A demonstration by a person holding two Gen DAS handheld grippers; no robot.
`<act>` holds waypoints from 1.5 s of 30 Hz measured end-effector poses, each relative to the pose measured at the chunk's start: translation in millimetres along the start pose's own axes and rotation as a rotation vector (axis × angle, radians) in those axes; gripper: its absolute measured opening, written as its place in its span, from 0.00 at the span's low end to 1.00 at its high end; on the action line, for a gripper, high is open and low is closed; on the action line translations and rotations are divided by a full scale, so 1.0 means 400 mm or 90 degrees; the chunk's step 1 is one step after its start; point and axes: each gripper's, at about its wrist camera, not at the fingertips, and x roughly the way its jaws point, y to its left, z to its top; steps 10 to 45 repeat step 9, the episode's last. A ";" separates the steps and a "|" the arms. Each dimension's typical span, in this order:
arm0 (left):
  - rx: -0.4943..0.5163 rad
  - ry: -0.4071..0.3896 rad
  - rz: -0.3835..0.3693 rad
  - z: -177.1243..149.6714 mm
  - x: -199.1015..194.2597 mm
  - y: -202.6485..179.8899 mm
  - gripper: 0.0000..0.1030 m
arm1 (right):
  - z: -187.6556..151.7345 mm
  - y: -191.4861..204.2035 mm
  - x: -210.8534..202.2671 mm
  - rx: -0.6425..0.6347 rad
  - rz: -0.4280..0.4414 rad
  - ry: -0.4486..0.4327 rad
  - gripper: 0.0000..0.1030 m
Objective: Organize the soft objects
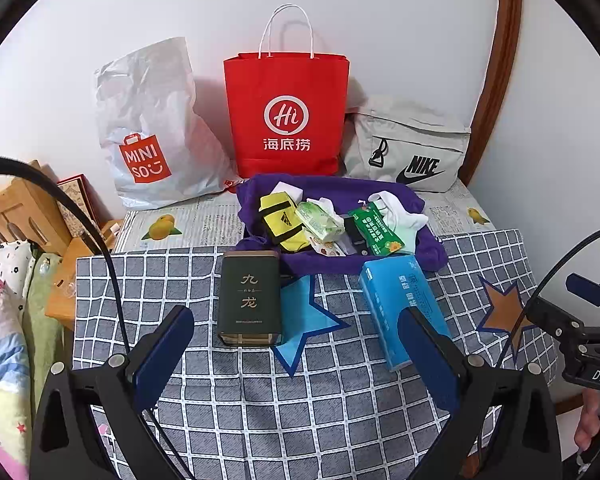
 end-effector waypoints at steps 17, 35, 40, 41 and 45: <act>0.003 0.001 0.000 0.001 0.000 0.000 1.00 | -0.006 0.002 0.011 0.003 0.000 0.008 1.00; 0.003 0.001 0.000 0.001 0.000 0.000 1.00 | -0.006 0.002 0.011 0.003 0.000 0.008 1.00; 0.003 0.001 0.000 0.001 0.000 0.000 1.00 | -0.006 0.002 0.011 0.003 0.000 0.008 1.00; 0.003 0.001 0.000 0.001 0.000 0.000 1.00 | -0.006 0.002 0.011 0.003 0.000 0.008 1.00; 0.003 0.001 0.000 0.001 0.000 0.000 1.00 | -0.006 0.002 0.011 0.003 0.000 0.008 1.00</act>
